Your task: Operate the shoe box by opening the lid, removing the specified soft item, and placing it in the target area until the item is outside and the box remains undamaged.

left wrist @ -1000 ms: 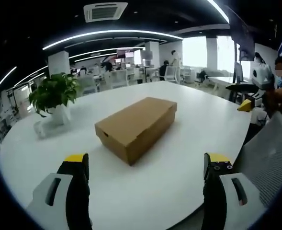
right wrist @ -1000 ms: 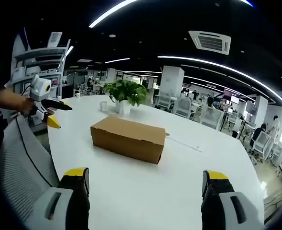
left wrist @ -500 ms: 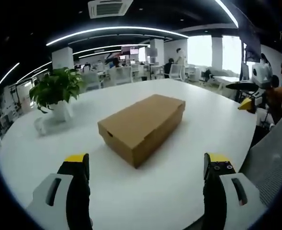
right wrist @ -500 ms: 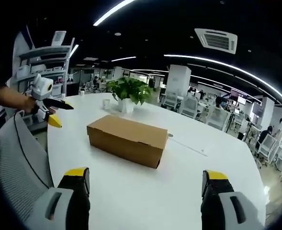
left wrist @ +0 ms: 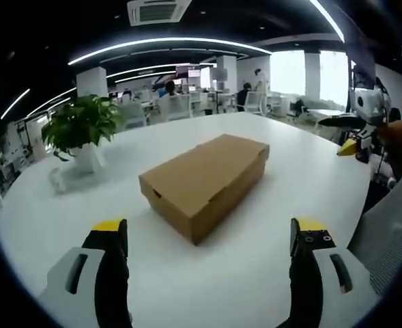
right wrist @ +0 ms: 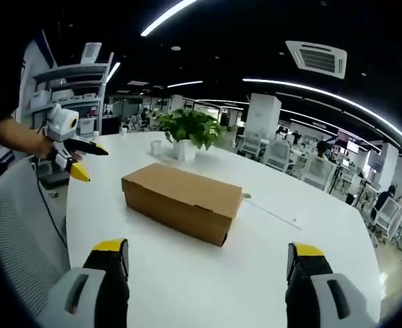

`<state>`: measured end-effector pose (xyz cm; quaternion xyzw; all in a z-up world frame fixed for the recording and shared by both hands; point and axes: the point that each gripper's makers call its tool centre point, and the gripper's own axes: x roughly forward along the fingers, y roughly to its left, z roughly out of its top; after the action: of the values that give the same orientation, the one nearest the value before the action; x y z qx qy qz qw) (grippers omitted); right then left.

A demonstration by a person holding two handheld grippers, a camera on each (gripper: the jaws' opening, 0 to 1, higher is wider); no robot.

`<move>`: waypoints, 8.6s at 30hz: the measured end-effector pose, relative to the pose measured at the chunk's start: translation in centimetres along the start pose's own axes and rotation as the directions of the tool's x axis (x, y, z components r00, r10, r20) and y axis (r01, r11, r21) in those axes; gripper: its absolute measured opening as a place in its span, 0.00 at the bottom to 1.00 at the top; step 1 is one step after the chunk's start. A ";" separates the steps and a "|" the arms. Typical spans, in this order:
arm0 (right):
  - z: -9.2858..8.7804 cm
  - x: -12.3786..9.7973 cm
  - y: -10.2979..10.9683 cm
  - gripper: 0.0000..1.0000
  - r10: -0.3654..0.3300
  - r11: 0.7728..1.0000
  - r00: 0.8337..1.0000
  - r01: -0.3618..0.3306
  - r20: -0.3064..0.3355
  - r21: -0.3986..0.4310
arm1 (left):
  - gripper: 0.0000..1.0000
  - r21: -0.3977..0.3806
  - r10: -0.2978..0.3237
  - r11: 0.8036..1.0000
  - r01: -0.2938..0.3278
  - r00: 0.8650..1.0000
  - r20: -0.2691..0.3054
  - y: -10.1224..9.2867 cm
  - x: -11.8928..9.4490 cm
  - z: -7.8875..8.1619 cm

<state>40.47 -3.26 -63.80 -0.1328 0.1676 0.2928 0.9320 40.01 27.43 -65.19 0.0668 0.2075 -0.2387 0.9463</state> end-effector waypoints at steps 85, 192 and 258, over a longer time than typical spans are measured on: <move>-1.5 19.3 -0.1 0.76 0.301 0.953 0.940 -0.300 -0.160 0.031 | 0.86 -0.121 0.033 0.991 -0.048 0.992 -0.121 2.7 13.1 -2.1; -1.8 13.5 13.2 0.74 -0.003 0.978 0.979 0.046 -0.205 0.206 | 0.79 -0.026 -0.238 0.971 0.238 0.945 -0.224 5.8 5.2 -5.8; 3.6 8.9 11.6 0.53 0.069 0.998 0.997 -0.068 -0.024 0.003 | 0.78 0.073 -0.188 0.978 0.196 0.977 -0.106 6.3 1.9 -0.6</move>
<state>41.33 11.64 -65.73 -0.1293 0.1839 0.3227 0.9194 44.33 32.31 -66.40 0.0974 0.2491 -0.3338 0.9039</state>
